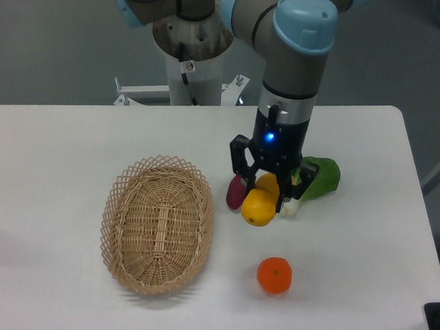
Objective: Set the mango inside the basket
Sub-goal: 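Close the gripper on the yellow mango and lift it, then carry the held mango over the wicker basket and lower it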
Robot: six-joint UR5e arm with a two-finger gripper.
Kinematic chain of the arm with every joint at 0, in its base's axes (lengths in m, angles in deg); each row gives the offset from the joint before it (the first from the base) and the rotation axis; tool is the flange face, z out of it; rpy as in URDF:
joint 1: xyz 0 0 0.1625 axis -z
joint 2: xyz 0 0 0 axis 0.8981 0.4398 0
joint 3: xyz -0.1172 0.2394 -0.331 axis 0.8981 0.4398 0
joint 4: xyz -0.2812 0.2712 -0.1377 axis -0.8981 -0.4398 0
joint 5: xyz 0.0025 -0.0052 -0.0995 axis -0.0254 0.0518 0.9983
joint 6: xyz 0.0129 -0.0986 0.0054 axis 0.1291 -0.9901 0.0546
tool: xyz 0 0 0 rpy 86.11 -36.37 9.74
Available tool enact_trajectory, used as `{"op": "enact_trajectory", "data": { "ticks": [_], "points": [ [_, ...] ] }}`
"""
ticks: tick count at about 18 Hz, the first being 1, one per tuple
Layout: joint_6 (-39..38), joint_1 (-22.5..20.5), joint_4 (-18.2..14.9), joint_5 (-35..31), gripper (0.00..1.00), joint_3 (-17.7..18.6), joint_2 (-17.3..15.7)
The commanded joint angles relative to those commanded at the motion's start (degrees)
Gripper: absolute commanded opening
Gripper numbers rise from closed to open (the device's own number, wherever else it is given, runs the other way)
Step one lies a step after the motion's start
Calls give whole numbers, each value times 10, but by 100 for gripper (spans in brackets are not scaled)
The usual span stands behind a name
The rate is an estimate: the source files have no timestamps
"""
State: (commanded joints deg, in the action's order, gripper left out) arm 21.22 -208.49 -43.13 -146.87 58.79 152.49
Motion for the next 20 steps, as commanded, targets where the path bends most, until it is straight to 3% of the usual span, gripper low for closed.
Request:
{"op": "enact_trajectory", "data": {
  "ticks": [7,10,15,20],
  "points": [
    [-9,28,-3,-32,44,10,-2],
    [-43,61,3,-70,44,30,-1],
    [-136,121,52,-93,44,68,6],
    [-180,165,104,-117,44,125,20]
  ]
}}
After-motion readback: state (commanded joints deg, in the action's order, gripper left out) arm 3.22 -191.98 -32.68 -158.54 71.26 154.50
